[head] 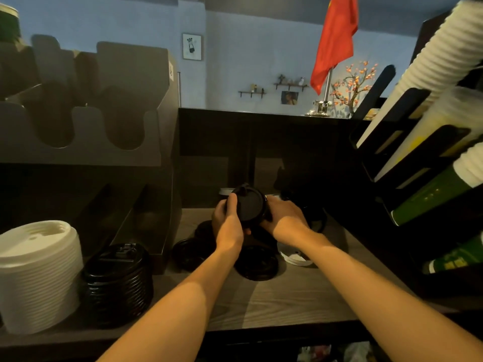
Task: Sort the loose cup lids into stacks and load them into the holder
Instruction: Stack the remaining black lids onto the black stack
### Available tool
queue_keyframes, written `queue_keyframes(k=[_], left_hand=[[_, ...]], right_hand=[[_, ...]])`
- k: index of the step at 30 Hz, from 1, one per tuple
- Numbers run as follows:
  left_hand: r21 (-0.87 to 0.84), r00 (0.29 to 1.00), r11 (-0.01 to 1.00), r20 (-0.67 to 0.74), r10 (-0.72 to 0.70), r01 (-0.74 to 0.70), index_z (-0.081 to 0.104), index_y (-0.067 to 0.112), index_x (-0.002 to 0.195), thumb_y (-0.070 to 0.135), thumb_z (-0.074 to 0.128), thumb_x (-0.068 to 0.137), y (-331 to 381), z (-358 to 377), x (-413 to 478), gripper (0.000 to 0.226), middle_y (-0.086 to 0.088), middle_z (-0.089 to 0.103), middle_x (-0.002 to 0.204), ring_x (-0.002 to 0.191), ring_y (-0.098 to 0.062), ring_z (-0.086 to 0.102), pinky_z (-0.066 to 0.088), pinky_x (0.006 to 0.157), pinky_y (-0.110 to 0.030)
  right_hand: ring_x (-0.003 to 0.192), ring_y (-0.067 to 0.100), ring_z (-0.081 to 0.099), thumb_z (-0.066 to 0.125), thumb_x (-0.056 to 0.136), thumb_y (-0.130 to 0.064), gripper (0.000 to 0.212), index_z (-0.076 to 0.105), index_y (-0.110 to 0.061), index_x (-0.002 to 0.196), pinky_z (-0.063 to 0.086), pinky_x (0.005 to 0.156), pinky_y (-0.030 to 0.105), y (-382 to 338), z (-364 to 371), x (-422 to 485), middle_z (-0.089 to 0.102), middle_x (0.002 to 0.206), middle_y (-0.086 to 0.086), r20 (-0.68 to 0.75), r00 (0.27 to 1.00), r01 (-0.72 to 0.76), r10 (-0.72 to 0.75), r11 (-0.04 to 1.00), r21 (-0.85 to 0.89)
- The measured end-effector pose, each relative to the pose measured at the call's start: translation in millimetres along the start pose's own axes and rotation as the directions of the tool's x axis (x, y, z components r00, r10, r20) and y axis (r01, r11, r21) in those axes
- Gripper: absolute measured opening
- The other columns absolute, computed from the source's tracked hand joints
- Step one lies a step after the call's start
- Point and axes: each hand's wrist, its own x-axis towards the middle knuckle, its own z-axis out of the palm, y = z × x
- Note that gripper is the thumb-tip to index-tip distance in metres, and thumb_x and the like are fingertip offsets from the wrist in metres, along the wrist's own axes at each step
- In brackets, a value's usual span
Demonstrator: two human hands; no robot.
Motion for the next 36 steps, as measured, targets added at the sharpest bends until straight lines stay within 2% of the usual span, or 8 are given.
queue_keyframes(k=[6,10,13,19,22,27,33,36], left_hand=[[-0.015,0.997,0.997,0.001,-0.076,0.076,0.064,0.030,0.105,0.051,0.056,0.099,-2,-2,6,0.023,-0.003,0.069,0.106,0.091,-0.025,0.068,0.049,0.049,-0.025],[0.008,0.996,0.996,0.032,-0.089,0.089,0.066,0.030,0.105,0.052,0.056,0.099,-6,1,8,0.025,-0.009,0.071,0.113,0.091,-0.031,0.067,0.044,0.039,-0.019],[-0.010,0.995,0.996,0.041,-0.087,0.087,0.064,0.023,0.123,0.053,0.055,0.098,-10,3,12,0.040,-0.013,0.069,0.119,0.099,-0.038,0.066,0.044,0.040,-0.019],[0.045,0.997,0.996,0.007,-0.076,0.076,0.058,0.024,0.133,0.059,0.048,0.100,-21,1,27,0.049,-0.006,0.068,0.114,0.067,-0.020,0.057,0.044,0.054,-0.027],[0.079,0.994,0.991,0.002,-0.109,0.108,0.054,0.026,0.135,0.059,0.047,0.100,-20,2,27,0.050,-0.005,0.064,0.120,0.086,-0.021,0.064,0.051,0.065,-0.030],[0.081,0.987,0.984,-0.006,-0.162,0.162,0.051,0.029,0.144,0.060,0.049,0.099,-17,6,28,0.055,-0.006,0.061,0.130,0.113,-0.029,0.062,0.056,0.093,-0.045],[0.081,0.989,0.985,0.004,-0.150,0.149,0.048,0.037,0.147,0.087,0.055,0.058,-23,1,28,0.103,-0.001,0.057,0.142,0.130,-0.028,0.054,0.041,0.112,-0.053],[0.074,0.990,0.987,0.008,-0.143,0.142,0.048,0.035,0.147,0.081,0.055,0.069,-20,1,30,0.092,-0.001,0.056,0.143,0.131,-0.028,0.053,0.040,0.113,-0.052]], right_hand=[[0.088,0.011,0.065,0.060,0.095,-0.045,0.019,0.068,-0.029,0.101,0.057,0.076,0.040,35,3,-21,0.069,0.093,-0.011,-0.232,0.973,0.071,0.014,0.932,0.355],[0.069,0.016,0.068,0.056,0.099,-0.038,0.026,0.059,-0.026,0.123,0.059,0.070,0.037,39,-4,-24,0.070,0.090,-0.006,-0.215,0.964,-0.002,0.157,0.812,0.584],[0.063,0.018,0.066,0.051,0.103,-0.031,0.021,0.060,-0.024,0.121,0.053,0.059,0.025,44,-6,-24,0.069,0.093,-0.008,-0.195,0.957,-0.055,0.216,0.793,0.607],[0.060,0.016,0.063,0.048,0.104,-0.035,0.027,0.063,-0.016,0.115,0.043,0.047,0.020,57,1,-17,0.067,0.091,0.001,-0.127,0.942,-0.190,0.311,0.806,0.561],[0.066,0.016,0.066,0.047,0.101,-0.047,0.035,0.061,-0.018,0.115,0.048,0.053,0.024,57,3,-19,0.066,0.090,-0.001,-0.096,0.941,-0.224,0.323,0.812,0.539],[0.093,0.011,0.060,0.064,0.092,-0.049,0.043,0.059,-0.024,0.126,0.056,0.086,0.037,55,4,-20,0.052,0.091,-0.018,-0.045,0.964,-0.205,0.262,0.839,0.504],[0.069,0.012,0.066,0.066,0.095,-0.033,0.037,0.061,-0.017,0.128,0.049,0.060,0.022,54,4,-16,0.065,0.106,0.000,-0.142,0.935,-0.156,0.325,0.736,0.659],[0.067,0.012,0.065,0.063,0.096,-0.036,0.036,0.063,-0.016,0.126,0.047,0.058,0.020,54,4,-17,0.068,0.102,0.000,-0.158,0.928,-0.155,0.337,0.735,0.660]])
